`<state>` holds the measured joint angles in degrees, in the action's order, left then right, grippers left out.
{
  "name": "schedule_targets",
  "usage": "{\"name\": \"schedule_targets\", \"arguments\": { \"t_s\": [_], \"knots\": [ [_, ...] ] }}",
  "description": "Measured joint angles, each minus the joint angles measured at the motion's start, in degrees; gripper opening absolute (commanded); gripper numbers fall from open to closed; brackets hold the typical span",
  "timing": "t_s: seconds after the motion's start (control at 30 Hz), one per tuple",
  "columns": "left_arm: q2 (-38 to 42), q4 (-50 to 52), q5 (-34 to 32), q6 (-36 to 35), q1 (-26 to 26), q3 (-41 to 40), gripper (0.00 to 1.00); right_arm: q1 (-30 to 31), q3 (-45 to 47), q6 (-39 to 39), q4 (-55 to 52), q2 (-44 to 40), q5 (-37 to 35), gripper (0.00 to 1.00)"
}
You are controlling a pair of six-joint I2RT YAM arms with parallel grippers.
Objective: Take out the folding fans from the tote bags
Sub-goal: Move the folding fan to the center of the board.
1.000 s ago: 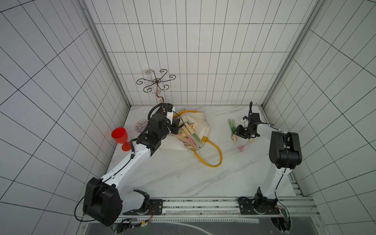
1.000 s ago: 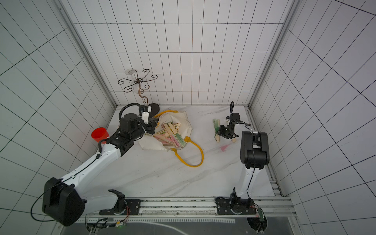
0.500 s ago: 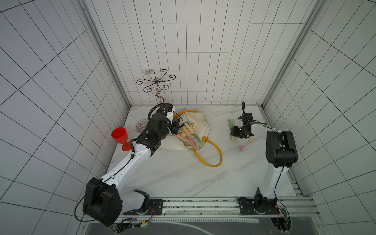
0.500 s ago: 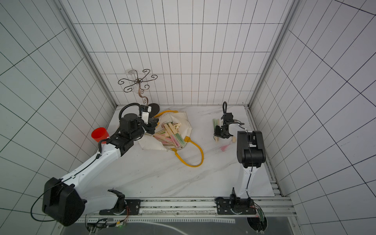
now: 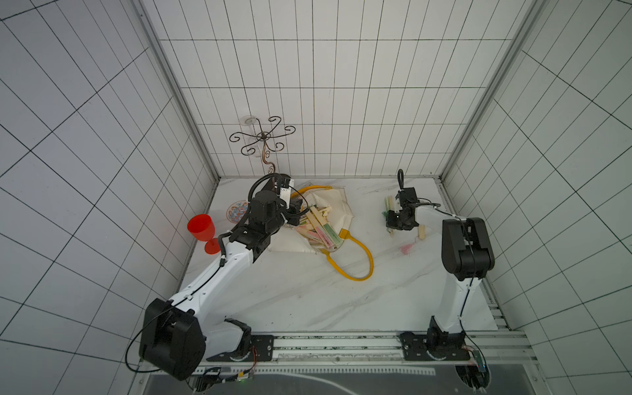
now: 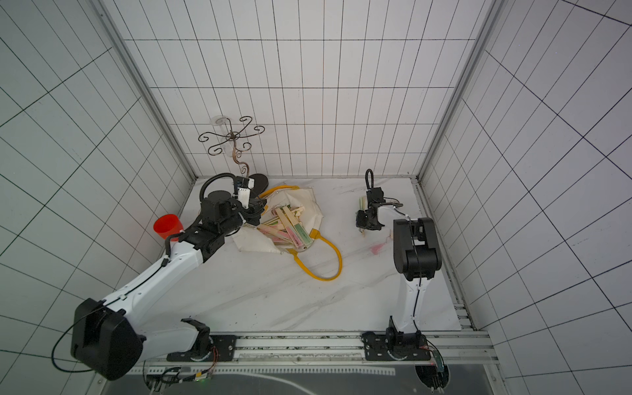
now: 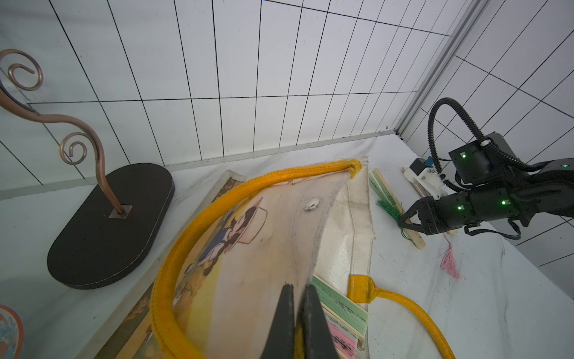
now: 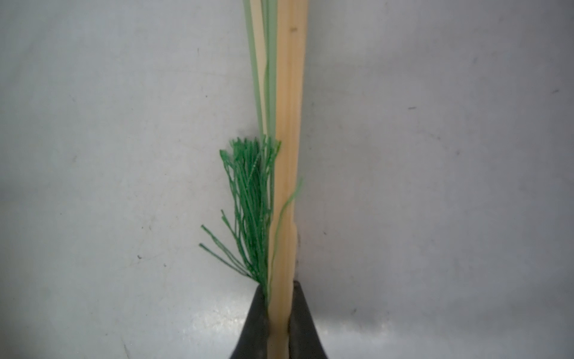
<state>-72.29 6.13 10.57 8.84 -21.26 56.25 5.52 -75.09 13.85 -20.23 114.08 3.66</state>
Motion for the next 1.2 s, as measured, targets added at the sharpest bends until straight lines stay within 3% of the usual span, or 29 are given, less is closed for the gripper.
{"name": "schedule_targets", "arguments": {
  "t_s": [0.2, 0.33, 0.47, 1.2],
  "knots": [
    [0.00, 0.00, 0.17, 0.00, 0.24, 0.00, 0.00, -3.28, -0.33, -0.37, -0.96, 0.17, 4.37, 0.01],
    [0.00, 0.00, 0.26, 0.00, 0.37, 0.00, 0.00, -7.28, -0.61, -0.52, -0.74, 0.94, 9.44, 0.19],
    [0.00, 0.02, 0.44, 0.00, 0.37, 0.00, 0.00, -9.44, -1.29, -0.70, -0.68, 1.33, 11.23, 0.27],
    [-0.11, 0.13, 0.68, -0.02, 0.44, 0.66, 0.00, -11.65, -1.46, -1.05, -5.73, -3.28, 3.91, 0.50]
  ]
}}
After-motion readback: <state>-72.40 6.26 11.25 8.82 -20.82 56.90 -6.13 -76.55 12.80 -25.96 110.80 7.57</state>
